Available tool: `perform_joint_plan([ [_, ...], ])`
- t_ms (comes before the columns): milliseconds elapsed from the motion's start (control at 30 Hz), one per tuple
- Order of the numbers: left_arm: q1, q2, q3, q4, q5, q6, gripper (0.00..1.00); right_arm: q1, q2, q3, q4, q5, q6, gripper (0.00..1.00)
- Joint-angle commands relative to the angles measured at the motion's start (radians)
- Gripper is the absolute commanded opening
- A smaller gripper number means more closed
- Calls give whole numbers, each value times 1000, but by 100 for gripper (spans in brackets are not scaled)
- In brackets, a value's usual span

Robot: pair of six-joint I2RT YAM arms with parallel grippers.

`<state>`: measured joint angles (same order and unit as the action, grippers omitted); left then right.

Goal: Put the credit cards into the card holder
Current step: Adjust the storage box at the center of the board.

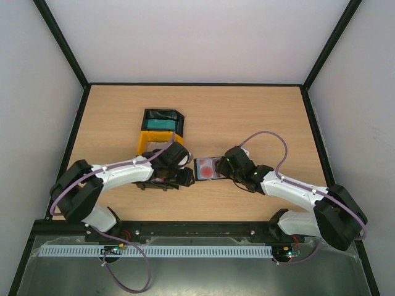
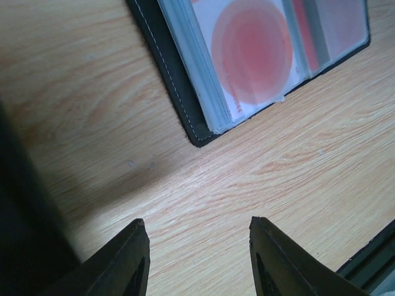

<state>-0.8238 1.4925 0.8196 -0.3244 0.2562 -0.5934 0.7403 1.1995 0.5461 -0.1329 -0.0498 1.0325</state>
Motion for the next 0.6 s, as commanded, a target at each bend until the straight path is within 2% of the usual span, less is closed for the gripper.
perform_joint_plan([
  [0, 6, 56, -19, 5, 50, 3, 47, 5, 31, 19, 28, 3, -26, 63],
  [233, 19, -16, -66, -118, -192, -99, 50, 5, 25, 14, 30, 38, -30, 64],
  [367, 79, -97, -118, -145, -271, -147, 54, 5, 23, 22, 15, 39, -44, 65],
  [467, 110, -158, -124, -159, -283, -135, 56, 5, 13, 60, -35, 48, -81, 67],
  [567, 112, -230, -96, -127, -190, -81, 57, 3, -2, 102, -59, 31, -122, 69],
])
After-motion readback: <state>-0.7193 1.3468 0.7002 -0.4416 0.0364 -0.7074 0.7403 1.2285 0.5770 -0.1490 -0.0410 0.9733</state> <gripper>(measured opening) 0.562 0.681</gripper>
